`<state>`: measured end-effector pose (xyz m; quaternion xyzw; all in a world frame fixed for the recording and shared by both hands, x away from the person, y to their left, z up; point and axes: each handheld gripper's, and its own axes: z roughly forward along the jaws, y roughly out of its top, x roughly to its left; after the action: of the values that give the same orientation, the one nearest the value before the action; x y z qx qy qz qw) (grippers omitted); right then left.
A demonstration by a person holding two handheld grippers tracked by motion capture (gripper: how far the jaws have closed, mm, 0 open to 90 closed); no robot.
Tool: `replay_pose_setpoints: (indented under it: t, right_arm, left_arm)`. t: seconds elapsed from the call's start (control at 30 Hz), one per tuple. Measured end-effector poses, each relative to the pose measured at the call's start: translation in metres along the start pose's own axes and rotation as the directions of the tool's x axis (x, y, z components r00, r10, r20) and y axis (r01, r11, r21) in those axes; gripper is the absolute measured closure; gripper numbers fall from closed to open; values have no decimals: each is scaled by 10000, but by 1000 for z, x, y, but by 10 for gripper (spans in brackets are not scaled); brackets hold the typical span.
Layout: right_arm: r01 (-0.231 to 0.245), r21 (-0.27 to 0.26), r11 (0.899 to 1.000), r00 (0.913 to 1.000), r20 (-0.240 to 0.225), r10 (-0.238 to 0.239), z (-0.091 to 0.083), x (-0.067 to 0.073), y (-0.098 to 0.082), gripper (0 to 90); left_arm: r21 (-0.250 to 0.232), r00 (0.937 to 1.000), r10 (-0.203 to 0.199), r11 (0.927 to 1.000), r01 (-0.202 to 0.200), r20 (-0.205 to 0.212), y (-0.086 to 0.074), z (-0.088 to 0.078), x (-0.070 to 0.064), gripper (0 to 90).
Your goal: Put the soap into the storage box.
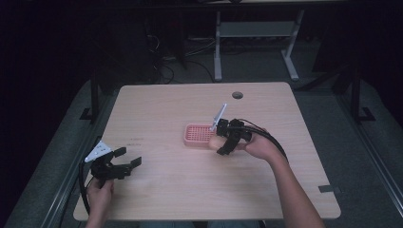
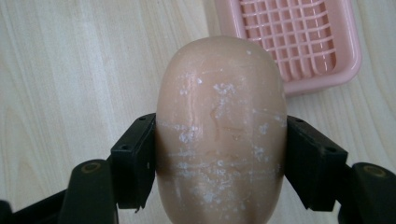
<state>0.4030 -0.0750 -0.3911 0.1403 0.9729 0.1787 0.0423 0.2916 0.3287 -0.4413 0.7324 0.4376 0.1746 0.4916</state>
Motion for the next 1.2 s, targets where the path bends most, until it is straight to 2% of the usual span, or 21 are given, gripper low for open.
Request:
replay_pose_setpoints:
  t: [0.77, 1.2]
  right_arm:
    - [383, -90, 9992, 9992, -72, -384, 3, -12, 34, 318]
    - [233, -345, 9991, 9994, -261, -242, 8, -24, 43, 318]
  left_arm:
    - [-13, 10000, 25, 10000, -25, -18, 1, -1, 1, 143]
    - [-24, 10000, -43, 10000, 43, -28, 1, 0, 1, 143]
